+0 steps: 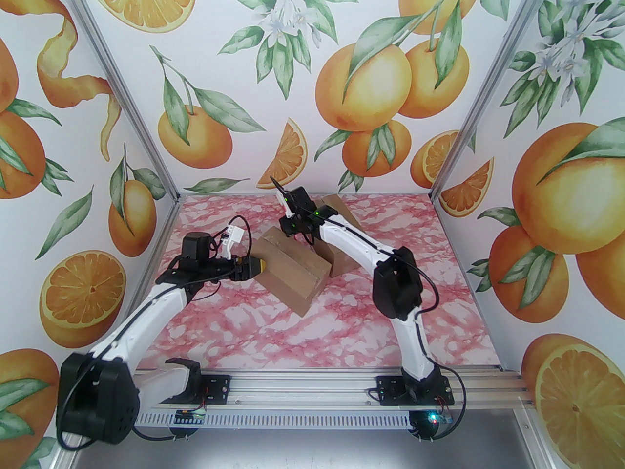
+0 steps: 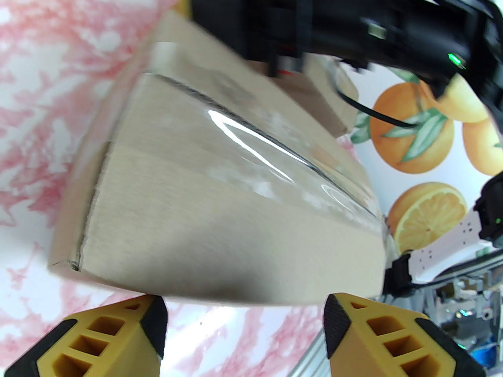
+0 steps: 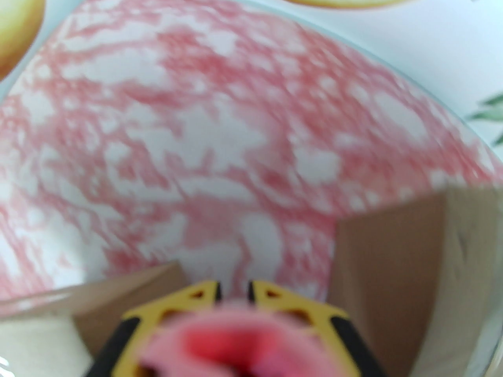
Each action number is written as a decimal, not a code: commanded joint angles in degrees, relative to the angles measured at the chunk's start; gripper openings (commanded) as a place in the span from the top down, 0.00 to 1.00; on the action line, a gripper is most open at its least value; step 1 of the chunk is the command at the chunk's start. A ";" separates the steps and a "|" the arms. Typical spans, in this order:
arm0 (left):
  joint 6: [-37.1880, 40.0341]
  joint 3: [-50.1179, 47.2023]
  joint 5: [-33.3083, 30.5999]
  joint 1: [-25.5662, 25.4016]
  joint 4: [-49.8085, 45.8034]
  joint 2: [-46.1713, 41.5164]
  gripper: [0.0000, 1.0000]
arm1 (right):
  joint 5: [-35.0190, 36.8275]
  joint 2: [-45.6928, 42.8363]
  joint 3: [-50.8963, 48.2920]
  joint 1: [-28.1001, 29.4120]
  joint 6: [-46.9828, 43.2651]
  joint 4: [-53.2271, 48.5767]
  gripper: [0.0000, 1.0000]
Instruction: Unpack the express box
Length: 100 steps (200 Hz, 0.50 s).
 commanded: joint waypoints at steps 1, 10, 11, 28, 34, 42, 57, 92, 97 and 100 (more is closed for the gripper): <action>1.72 0.67 -5.78 -0.39 -1.01 -4.53 0.25 | -3.33 2.94 7.37 1.69 -2.32 -1.33 1.00; 2.34 1.22 -7.80 -0.17 -1.95 -5.36 0.23 | -2.34 4.05 10.31 1.71 -3.30 -1.64 1.00; 2.41 1.32 -7.93 -0.16 -2.06 -5.41 0.23 | -2.26 4.19 10.66 1.69 -3.39 -1.74 1.00; 4.37 4.11 -9.09 0.89 -4.36 -4.77 0.23 | 0.18 5.67 14.85 1.34 -4.49 -2.11 1.00; 5.00 5.56 -9.09 1.37 -5.20 -4.03 0.23 | 0.52 5.86 15.64 1.21 -4.53 -1.83 1.00; 5.66 7.39 -8.46 2.12 -5.94 -2.97 0.24 | 0.65 5.91 16.24 0.91 -4.55 -1.23 1.00; 7.40 11.08 -8.91 3.37 -7.96 -0.47 0.25 | 1.73 5.11 16.53 0.75 -5.13 -0.35 1.00; 10.77 19.81 -7.18 7.65 -11.38 8.42 0.32 | 2.68 -0.83 11.24 0.61 -6.26 4.81 1.00; 11.07 21.11 -6.75 8.02 -12.18 9.89 0.34 | 1.94 -2.24 9.44 0.61 -6.25 6.41 1.00; 11.46 21.90 -6.48 8.29 -12.82 10.81 0.35 | 1.42 -3.13 8.26 0.65 -6.24 7.41 1.00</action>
